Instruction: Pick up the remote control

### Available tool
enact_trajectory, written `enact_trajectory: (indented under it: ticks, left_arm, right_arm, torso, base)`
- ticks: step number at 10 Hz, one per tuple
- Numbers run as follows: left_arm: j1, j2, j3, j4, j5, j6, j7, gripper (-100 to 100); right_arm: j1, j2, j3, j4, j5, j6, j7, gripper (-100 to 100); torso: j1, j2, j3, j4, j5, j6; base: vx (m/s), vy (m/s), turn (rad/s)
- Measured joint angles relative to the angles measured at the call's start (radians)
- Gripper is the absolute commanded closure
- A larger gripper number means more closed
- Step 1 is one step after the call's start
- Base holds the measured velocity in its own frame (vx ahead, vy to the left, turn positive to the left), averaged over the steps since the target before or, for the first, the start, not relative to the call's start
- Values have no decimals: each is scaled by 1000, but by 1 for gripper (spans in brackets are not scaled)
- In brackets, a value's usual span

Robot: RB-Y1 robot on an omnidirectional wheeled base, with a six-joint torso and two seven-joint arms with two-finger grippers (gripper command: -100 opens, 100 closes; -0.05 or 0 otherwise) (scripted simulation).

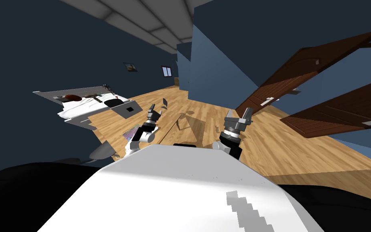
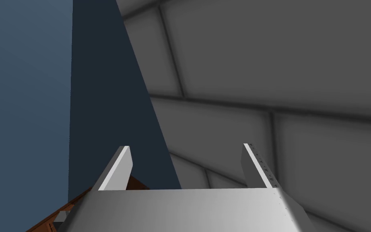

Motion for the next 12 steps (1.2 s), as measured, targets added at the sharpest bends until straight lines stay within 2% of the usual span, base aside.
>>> enact_trajectory:
  ticks: [2, 3, 5, 6, 7, 8, 11, 12]
  left_arm:
    - [-8, 27, 2, 25, 38, 52, 24, -100]
    - [-22, 51, 3, 58, 65, 80, 41, -100]
    - [-21, 75, -4, 91, 101, 124, 64, -100]
    - [-17, 87, 0, 96, 117, 148, 75, -100]
    - [1, 115, 0, 110, 147, 169, 94, -100]
    - [-5, 116, -4, 125, 157, 190, 102, -100]
    - [-10, 159, -5, 191, 225, 274, 142, -100]
    - [15, 180, -2, 203, 250, 307, 163, -100]
  right_arm:
    - [0, 0, 0, 0, 0, 0, 0, 0]
    - [0, 0, 0, 0, 0, 0, 0, 0]
    - [0, 0, 0, 0, 0, 0, 0, 0]
    - [0, 0, 0, 0, 0, 0, 0, 0]
    - [0, 0, 0, 0, 0, 0, 0, 0]
    - [0, 0, 0, 0, 0, 0, 0, 0]
    - [0, 0, 0, 0, 0, 0, 0, 0]
    - [0, 0, 0, 0, 0, 0, 0, 0]
  torso:
    - [0, 0, 0, 0, 0, 0]
    - [0, -1, -1, 0, 0, 1]
    - [0, -1, -1, 0, 0, 1]
    - [0, -1, 0, 0, 0, 0]
    - [0, -1, 0, 0, 0, 0]
    - [0, -1, 0, 0, 0, 0]
    - [0, -2, -1, 0, 0, 0]
    - [0, -2, -1, 0, 0, 0]
  base:
    - [28, -4, -157]
    - [25, 1, -117]
    - [33, -8, -155]
    - [31, -7, -221]
    - [26, 0, -86]
    - [34, -10, -158]
    - [45, -4, -170]
    - [48, 1, -87]
